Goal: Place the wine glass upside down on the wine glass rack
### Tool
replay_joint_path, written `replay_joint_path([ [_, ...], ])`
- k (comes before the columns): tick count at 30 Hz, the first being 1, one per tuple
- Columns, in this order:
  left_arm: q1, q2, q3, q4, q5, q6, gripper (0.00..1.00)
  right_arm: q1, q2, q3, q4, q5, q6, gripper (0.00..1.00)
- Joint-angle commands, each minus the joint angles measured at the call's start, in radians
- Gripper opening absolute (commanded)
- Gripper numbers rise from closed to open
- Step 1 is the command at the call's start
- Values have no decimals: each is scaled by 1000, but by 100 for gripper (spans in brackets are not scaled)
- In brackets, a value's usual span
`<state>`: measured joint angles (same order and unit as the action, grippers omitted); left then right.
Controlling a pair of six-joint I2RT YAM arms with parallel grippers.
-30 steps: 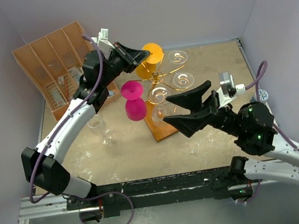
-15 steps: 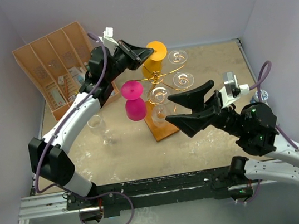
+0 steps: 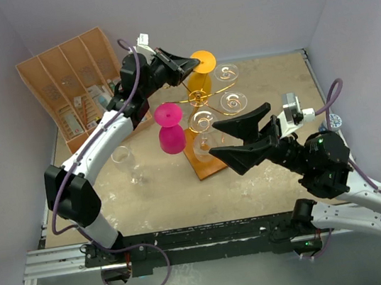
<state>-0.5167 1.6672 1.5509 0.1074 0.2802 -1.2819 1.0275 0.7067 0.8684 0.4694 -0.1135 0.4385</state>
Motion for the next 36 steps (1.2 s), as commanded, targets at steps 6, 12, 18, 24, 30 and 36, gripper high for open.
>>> replay_joint_path([
  [6, 7, 12, 107, -39, -89, 30, 0, 3, -5, -17, 58, 20, 2, 76],
  [12, 8, 19, 131, -93, -150, 63, 0, 3, -18, -21, 58, 26, 6, 76],
  [18, 10, 9, 138, -147, -189, 103, 0, 3, -29, -25, 51, 37, 8, 76],
  [24, 12, -12, 135, -202, -227, 133, 2, 3, -26, -19, 49, 37, 6, 76],
  [30, 16, -10, 167, -282, -248, 168, 10, 3, -17, -12, 38, 44, 6, 76],
  [36, 20, -7, 206, -352, -268, 210, 21, 3, -10, -4, 28, 55, 11, 76],
])
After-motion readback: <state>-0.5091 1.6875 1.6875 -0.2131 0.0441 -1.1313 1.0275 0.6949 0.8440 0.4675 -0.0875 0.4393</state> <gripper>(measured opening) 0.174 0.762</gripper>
